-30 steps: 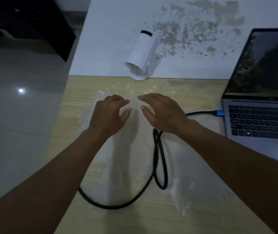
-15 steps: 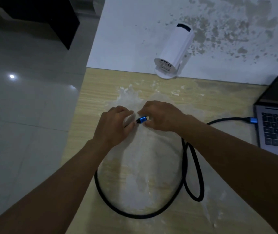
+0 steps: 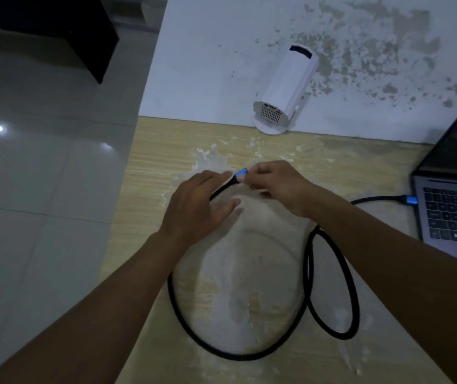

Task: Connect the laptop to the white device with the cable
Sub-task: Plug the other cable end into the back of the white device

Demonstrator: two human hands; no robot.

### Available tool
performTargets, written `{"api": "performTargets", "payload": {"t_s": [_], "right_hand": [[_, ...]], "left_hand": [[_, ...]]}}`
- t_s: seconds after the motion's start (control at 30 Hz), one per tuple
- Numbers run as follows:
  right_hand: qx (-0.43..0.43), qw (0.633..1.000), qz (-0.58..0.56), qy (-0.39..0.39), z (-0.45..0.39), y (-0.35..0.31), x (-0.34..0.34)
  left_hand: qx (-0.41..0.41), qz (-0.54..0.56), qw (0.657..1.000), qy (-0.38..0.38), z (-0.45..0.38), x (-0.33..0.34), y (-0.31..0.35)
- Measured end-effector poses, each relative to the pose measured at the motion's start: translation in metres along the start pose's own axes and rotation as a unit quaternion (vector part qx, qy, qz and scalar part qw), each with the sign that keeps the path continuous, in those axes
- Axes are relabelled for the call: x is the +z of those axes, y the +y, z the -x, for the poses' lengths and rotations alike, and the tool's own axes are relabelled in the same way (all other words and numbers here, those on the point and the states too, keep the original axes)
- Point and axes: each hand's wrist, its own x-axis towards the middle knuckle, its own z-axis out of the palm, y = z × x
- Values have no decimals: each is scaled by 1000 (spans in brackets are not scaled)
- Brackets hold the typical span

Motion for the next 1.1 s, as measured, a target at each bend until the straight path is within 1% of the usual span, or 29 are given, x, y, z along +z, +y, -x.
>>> {"api": "performTargets", "payload": {"t_s": [0.07,0.13,0.3,0.47,0.57,0.63,0.7,0.73,0.8,0.87,0.97,1.03,1.1], "right_hand": [[22,995,-91,36,4,-3,-5],[27,991,-117,52,9,-5,-9],[12,987,-123,105,18,-13,-16],[-12,984,-117,136,20,-16,-31],[-35,978,-94,185,15,-18,-39],[-92,963,-13,255,8,-17,-42],[-176,924,129,313,2,-15,-48],[-214,901,200,321,-3,-15,-53],[-257,857,332,298,-14,-17,-66],[-272,817,432,269,-25,-23,-79],[-295,775,517,214,-41,-37,-92],[-294,755,565,159,-51,-45,-98],[-287,732,606,121,-60,-52,-105]], "left_hand": [[-2,27,999,31,-7,-1,10],[-10,61,997,53,-17,0,19],[-25,146,986,78,-43,4,37],[-32,164,983,75,-64,13,42],[-60,179,979,81,-73,22,44],[-85,189,975,84,-79,29,43],[-107,191,971,96,-85,34,41],[-117,188,970,104,-89,38,39],[-126,162,972,117,-95,43,37],[-127,129,976,122,-101,48,35],[-132,113,976,135,-110,54,37],[-131,113,975,137,-117,56,39],[-132,105,977,133,-123,57,41]]}}
